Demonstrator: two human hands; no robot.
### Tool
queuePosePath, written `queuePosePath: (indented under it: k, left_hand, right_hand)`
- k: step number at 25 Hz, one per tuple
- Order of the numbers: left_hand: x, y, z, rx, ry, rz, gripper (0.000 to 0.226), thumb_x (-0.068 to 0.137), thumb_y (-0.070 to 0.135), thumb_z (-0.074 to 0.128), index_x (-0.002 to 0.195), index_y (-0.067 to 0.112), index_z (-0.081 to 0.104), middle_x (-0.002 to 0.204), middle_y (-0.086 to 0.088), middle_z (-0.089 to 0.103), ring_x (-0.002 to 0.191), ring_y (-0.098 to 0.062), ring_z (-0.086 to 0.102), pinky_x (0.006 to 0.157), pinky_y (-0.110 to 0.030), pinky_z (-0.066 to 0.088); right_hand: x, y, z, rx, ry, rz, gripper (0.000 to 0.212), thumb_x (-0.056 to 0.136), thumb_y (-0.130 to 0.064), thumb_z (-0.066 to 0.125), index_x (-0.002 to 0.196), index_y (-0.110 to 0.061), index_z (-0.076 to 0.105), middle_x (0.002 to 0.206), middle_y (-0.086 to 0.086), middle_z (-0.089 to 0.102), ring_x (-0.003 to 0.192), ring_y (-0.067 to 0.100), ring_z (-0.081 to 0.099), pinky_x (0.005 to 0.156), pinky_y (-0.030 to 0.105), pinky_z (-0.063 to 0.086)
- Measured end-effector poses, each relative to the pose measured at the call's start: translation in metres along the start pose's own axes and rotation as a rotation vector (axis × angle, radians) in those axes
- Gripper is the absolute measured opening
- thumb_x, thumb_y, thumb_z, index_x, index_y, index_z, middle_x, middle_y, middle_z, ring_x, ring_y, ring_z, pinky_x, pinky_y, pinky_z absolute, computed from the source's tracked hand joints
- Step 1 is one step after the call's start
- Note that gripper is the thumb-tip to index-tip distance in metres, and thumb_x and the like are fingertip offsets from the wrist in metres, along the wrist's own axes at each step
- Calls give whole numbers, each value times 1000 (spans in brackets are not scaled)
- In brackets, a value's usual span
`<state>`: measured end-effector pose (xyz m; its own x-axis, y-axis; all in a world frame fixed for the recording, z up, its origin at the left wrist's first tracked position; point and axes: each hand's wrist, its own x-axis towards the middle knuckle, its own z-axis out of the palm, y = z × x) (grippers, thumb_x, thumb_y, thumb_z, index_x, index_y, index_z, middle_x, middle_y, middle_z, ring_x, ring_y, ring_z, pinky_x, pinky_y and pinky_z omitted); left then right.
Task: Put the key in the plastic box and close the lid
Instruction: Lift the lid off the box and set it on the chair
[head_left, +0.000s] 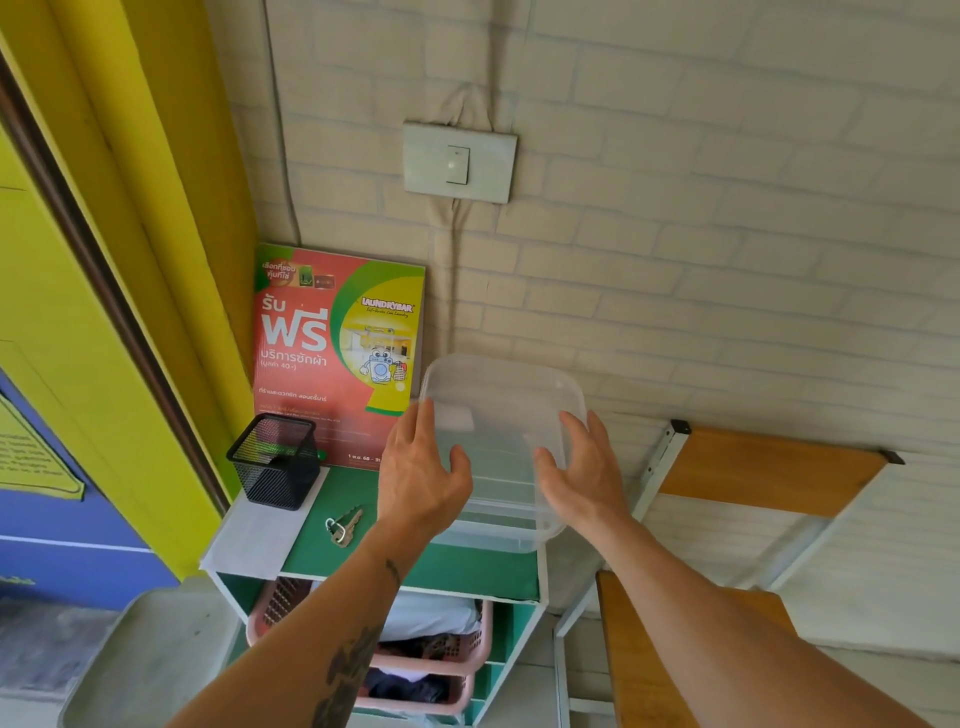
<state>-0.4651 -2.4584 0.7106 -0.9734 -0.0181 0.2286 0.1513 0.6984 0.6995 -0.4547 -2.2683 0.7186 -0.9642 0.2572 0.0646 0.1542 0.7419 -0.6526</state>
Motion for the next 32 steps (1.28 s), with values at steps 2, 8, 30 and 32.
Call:
queuePosePath:
  k: [2,8,30,32]
  left_hand:
    - [-1,12,4,38,15,23,72,84,34,49,148,10,28,151,-11,38,131,-33,38,110,-46,36]
    - [-21,57,33,148,-17,46,75,82,35,45,148,6,26,151,-17,35,126,-37,36,109,-46,34]
    - [-193,179,309,263,-451,-6,66,95,36,40,153,16,15,165,-6,1,150,-25,11,119,-39,22]
    - [-193,159,339,286,-493,24,63,96,33,39,152,14,17,164,-7,3,149,-24,13,119,-37,21]
  right_hand:
    - [-5,7,-9,12,41,3,64,95,-38,55,152,-23,31,166,4,9,151,24,15,116,39,23]
    - [-18,49,-47,45,84,-3,63,95,-38,55,152,-24,32,166,-2,9,151,20,12,117,40,22]
    - [-115,374,-144,-91,-117,273,67,96,-41,50,153,-16,28,166,4,6,152,20,9,119,40,25]
    - [-112,400,-120,-113,-135,310,67,96,-42,50,153,-17,27,166,4,6,152,21,10,118,42,27]
